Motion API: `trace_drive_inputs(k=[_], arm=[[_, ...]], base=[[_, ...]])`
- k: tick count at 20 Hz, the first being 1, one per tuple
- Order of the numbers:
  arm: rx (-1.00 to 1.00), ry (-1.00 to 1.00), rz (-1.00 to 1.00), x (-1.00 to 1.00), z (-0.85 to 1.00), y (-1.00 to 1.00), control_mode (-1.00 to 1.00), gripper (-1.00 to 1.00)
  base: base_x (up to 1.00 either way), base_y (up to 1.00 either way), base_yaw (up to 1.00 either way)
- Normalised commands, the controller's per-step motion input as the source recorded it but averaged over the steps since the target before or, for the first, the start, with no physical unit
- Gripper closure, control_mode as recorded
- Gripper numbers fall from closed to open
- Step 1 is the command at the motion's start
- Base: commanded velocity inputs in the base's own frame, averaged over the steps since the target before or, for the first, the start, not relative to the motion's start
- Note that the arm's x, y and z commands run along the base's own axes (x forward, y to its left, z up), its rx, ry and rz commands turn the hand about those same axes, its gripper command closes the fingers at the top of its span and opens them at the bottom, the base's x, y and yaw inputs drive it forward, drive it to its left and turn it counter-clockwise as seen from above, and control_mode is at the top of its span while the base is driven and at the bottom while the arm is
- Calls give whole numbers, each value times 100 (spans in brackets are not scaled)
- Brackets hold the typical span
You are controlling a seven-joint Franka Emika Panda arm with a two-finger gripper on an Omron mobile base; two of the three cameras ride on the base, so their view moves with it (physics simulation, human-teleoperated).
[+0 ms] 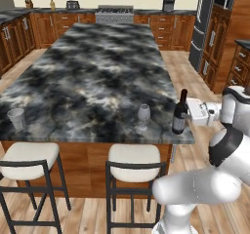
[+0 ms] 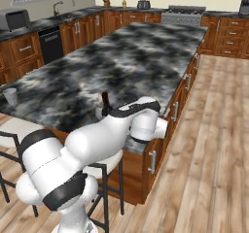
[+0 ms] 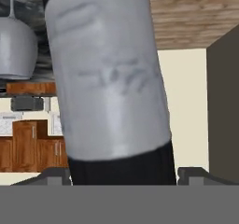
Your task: There is a wine glass and glass cup on the dining counter. Place the wine bottle next to the wine glass and the juice bottle next to the glass cup.
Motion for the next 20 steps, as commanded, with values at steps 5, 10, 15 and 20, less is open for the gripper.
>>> trace_drive_inputs(k=[5,10,15,20], arm=[[-3,-3,3,34,-33,0,-100,100],[0,-5,1,43,-12,0,-100,100],[0,0,2,46,-29,0,-100,100],[0,0,5,29,-48,1,-100,100]], base=[[0,0,0],[0,0,0],[0,0,0],[0,0,0]])
